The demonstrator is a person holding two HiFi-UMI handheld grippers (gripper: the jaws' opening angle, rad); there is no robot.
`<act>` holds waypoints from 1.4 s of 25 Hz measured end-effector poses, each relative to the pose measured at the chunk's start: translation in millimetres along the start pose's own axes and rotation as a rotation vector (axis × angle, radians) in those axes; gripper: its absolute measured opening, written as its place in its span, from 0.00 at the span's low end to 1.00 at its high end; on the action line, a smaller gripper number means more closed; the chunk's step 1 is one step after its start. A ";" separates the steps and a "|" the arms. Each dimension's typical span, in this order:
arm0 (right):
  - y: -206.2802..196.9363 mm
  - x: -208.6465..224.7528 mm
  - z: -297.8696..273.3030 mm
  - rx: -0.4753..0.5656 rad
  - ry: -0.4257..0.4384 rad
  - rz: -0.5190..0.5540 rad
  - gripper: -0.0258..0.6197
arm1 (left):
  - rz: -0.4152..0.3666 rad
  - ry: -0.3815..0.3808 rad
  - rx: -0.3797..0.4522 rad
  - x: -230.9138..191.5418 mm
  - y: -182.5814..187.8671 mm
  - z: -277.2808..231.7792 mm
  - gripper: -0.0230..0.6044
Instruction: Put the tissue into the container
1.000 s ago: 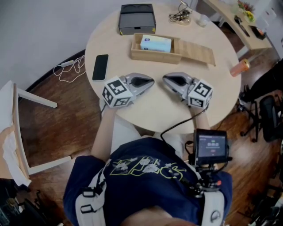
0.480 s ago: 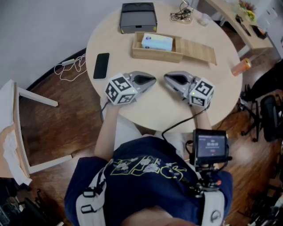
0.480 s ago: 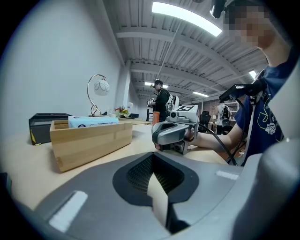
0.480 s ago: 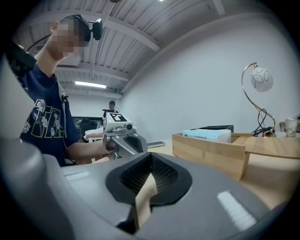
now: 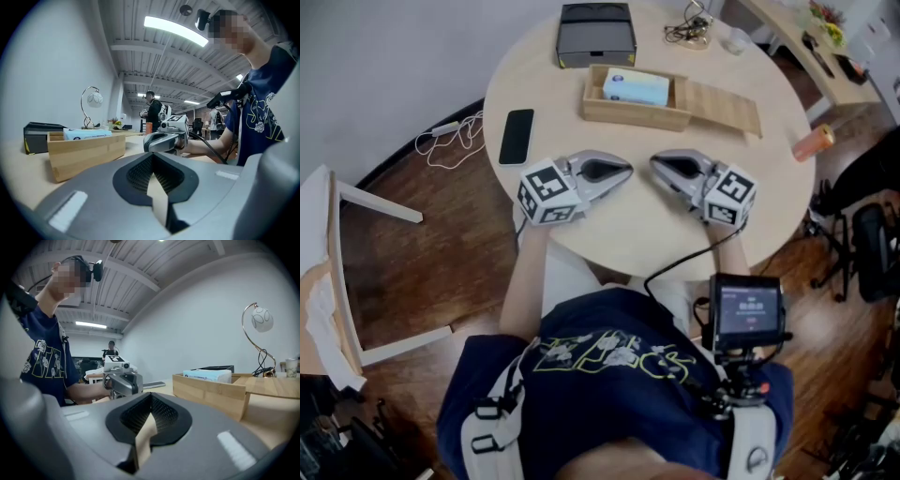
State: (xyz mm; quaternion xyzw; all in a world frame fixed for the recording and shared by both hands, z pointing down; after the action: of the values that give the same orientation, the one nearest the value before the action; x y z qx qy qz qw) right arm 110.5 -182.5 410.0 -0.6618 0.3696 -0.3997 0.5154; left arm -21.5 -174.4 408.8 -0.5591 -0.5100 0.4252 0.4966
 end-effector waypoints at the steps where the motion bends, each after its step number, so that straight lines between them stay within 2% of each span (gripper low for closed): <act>1: 0.1 -0.1 0.1 0.000 0.000 0.000 0.04 | 0.004 0.003 0.001 0.1 0.1 0.1 0.04; 35: 0.1 -0.2 -1.1 -0.005 0.009 0.003 0.04 | -0.001 0.000 0.001 -0.7 0.2 -0.1 0.04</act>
State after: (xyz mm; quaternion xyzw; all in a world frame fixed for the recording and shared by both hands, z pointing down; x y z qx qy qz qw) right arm 109.4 -182.7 410.0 -0.6609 0.3737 -0.4010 0.5126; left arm -21.4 -175.1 408.7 -0.5586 -0.5102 0.4253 0.4968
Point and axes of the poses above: the fingertips, and each gripper's own axes: z backward along the fingers, x to its right, y out of its top, the point moved 5 cm from there along z, backward along the fingers, and after that the axes turned 5 degrees about -z, right-handed, at the moved point
